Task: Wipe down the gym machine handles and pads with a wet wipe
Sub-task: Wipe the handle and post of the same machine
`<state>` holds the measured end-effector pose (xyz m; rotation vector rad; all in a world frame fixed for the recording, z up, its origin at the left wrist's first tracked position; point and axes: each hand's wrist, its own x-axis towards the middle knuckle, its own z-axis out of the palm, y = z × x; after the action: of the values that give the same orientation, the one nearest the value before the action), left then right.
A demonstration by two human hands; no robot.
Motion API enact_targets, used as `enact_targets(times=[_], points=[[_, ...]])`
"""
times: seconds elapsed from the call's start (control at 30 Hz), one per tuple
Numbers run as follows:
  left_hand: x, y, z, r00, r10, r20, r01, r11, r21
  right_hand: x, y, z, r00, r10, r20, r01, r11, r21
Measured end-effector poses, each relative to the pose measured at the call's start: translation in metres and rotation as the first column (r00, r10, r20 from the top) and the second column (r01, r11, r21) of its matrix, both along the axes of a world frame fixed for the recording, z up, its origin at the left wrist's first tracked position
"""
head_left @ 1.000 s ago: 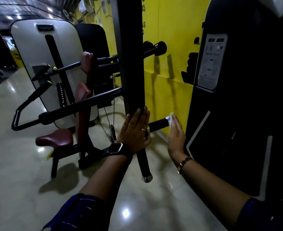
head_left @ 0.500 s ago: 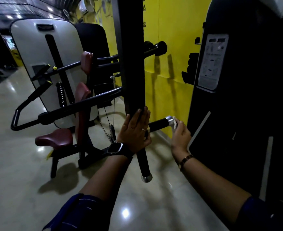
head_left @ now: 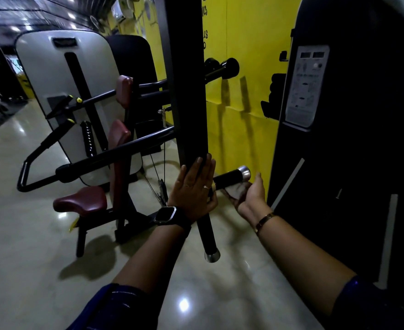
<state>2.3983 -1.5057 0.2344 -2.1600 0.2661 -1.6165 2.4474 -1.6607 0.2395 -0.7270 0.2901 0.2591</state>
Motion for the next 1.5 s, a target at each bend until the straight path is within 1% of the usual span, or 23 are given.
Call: enact_targets(times=[0.13, 0.27, 0.37, 0.43, 0.47, 0.63, 0.7, 0.77, 0.83, 0.9, 0.97, 1.03, 1.07, 1.1, 1.13, 1.17, 1.2, 1.23, 1.27, 1.3, 1.37, 1.43, 1.5], points=[[0.0, 0.001, 0.0, 1.0, 0.009, -0.008, -0.009, 1.0, 0.016, -0.015, 0.021, -0.009, 0.999, 0.003, -0.042, 0.001, 0.994, 0.111], [-0.001, 0.001, -0.001, 1.0, 0.002, -0.007, -0.002, 1.0, 0.003, -0.03, 0.038, -0.009, 0.998, 0.07, 0.0, -0.068, 0.97, 0.234], [-0.001, 0.0, -0.002, 1.0, 0.008, -0.023, -0.008, 1.0, 0.001, -0.031, 0.036, -0.005, 1.0, 0.018, 0.0, -0.017, 0.957, 0.289], [-0.002, -0.001, -0.002, 0.999, 0.021, -0.03, -0.021, 1.0, 0.011, -0.023, 0.027, 0.0, 0.999, -0.028, -0.045, 0.04, 0.956, 0.292], [-0.003, -0.001, -0.002, 0.999, 0.017, -0.039, -0.017, 1.0, 0.005, -0.018, 0.021, 0.003, 0.996, -0.046, -0.071, 0.065, 0.958, 0.28], [-0.007, -0.004, -0.001, 0.999, 0.0, -0.049, -0.001, 1.0, -0.009, 0.007, -0.006, 0.002, 0.992, -0.074, -0.105, 0.076, 0.997, 0.018], [-0.008, -0.005, -0.001, 0.999, -0.005, -0.049, 0.005, 1.0, -0.011, 0.013, -0.018, 0.006, 0.985, -0.143, -0.094, 0.141, 0.99, -0.032], [-0.009, -0.006, -0.002, 0.999, -0.001, -0.046, 0.0, 1.0, -0.013, 0.018, -0.029, 0.011, 0.973, -0.223, -0.06, 0.222, 0.975, -0.02], [-0.01, -0.006, -0.002, 0.999, -0.002, -0.04, 0.002, 1.0, -0.011, 0.023, -0.038, 0.02, 0.951, -0.308, 0.005, 0.308, 0.951, 0.005], [-0.012, -0.006, -0.001, 0.999, -0.014, -0.046, 0.013, 1.0, -0.014, 0.024, -0.044, 0.033, 0.917, -0.382, 0.112, 0.382, 0.924, 0.024], [-0.013, -0.006, 0.0, 0.998, -0.025, -0.05, 0.024, 1.0, -0.016, 0.015, -0.043, 0.049, 0.898, -0.372, 0.236, 0.394, 0.917, -0.054], [-0.013, -0.007, 0.0, 0.998, -0.026, -0.051, 0.025, 0.999, -0.019, 0.007, -0.038, 0.054, 0.887, -0.278, 0.37, 0.372, 0.904, -0.213], [-0.012, -0.007, 0.0, 0.998, -0.027, -0.051, 0.026, 0.999, -0.021, 0.003, -0.036, 0.054, 0.878, -0.202, 0.434, 0.36, 0.876, -0.32], [-0.012, -0.008, 0.0, 0.998, -0.026, -0.051, 0.025, 0.999, -0.021, -0.002, -0.032, 0.05, 0.863, -0.11, 0.494, 0.356, 0.825, -0.439], [-0.012, -0.008, 0.0, 0.998, -0.02, -0.051, 0.019, 1.0, -0.02, -0.007, -0.029, 0.045, 0.833, 0.009, 0.554, 0.366, 0.741, -0.563], [-0.012, -0.008, 0.0, 0.999, -0.01, -0.052, 0.01, 1.0, -0.016, -0.012, -0.026, 0.04, 0.777, 0.172, 0.605, 0.402, 0.604, -0.688], [-0.012, -0.007, 0.001, 0.999, -0.001, -0.052, 0.001, 1.0, -0.009, -0.017, -0.022, 0.034, 0.694, 0.35, 0.629, 0.479, 0.429, -0.766], [-0.013, -0.006, 0.0, 0.999, 0.001, -0.051, -0.001, 1.0, -0.003, -0.02, -0.019, 0.028, 0.607, 0.503, 0.615, 0.58, 0.249, -0.776], [-0.013, -0.006, 0.0, 0.999, -0.007, -0.05, 0.007, 1.0, -0.003, -0.02, -0.015, 0.02, 0.547, 0.605, 0.579, 0.664, 0.109, -0.74], [-0.013, -0.006, 0.0, 0.998, -0.021, -0.054, 0.02, 1.0, -0.009, -0.023, -0.013, 0.017, 0.523, 0.646, 0.556, 0.712, 0.028, -0.702], [-0.013, -0.006, -0.002, 0.998, -0.036, -0.06, 0.035, 0.999, -0.019, -0.026, -0.007, 0.011, 0.55, 0.617, 0.563, 0.721, -0.011, -0.693], [-0.013, -0.005, -0.002, 0.998, -0.018, -0.054, 0.018, 1.0, -0.007, -0.035, 0.002, 0.013, 0.566, 0.595, 0.571, 0.691, 0.036, -0.722], [-0.014, -0.005, 0.0, 0.999, -0.013, -0.045, 0.013, 1.0, 0.004, -0.044, 0.011, 0.015, 0.514, 0.631, 0.58, 0.695, 0.09, -0.713]])
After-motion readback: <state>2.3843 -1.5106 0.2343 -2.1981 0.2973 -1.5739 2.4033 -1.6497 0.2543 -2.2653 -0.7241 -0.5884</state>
